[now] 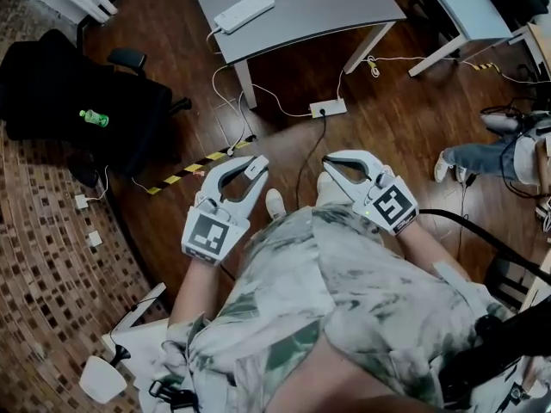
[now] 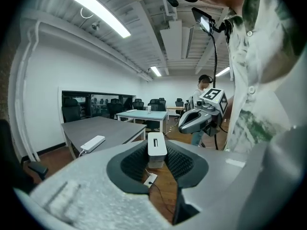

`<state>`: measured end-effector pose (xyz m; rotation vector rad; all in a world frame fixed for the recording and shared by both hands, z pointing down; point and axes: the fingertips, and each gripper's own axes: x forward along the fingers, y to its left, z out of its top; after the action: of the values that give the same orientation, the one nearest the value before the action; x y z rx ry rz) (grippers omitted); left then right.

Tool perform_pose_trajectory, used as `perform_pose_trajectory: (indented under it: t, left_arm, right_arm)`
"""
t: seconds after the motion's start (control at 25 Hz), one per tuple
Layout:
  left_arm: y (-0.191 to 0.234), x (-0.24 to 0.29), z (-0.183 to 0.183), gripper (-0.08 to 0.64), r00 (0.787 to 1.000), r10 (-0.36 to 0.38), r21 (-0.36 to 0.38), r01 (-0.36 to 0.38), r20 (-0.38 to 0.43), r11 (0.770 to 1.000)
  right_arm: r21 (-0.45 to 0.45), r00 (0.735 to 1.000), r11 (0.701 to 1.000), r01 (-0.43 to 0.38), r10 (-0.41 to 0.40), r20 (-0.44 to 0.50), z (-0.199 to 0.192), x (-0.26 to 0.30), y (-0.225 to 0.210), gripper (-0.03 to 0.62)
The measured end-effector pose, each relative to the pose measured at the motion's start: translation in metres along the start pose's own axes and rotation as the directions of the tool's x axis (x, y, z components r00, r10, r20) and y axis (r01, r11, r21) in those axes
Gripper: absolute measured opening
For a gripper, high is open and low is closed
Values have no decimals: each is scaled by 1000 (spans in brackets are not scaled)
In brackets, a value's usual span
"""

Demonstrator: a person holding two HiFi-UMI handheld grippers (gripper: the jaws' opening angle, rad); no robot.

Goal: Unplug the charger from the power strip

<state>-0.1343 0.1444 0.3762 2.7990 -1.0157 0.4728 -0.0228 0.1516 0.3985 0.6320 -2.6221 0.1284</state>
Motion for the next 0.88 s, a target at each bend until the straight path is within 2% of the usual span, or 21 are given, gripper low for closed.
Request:
perform_pose_trajectory:
  t: [0.2, 0.48, 0.68, 0.88]
  left_arm:
    - [-46, -10, 2, 103, 999, -25, -21, 25, 35, 999]
    - [-139, -4, 22, 103, 999, -26, 17, 25, 32, 1000]
    - [-216, 3, 37, 103, 997, -11, -16, 12, 71, 1000]
    - [-275, -4, 30, 103, 999, 14, -56, -12, 41, 998]
  right_arm:
    - [-38, 1000, 999, 1, 0, 28, -4, -30, 28, 5]
    - [-90, 997, 996, -18, 25, 78, -28, -111, 66, 5]
    - [-89, 995, 996, -21, 29, 98, -60, -178, 87, 5]
    - [-85, 992, 995, -58, 67, 109, -85, -217, 113, 5]
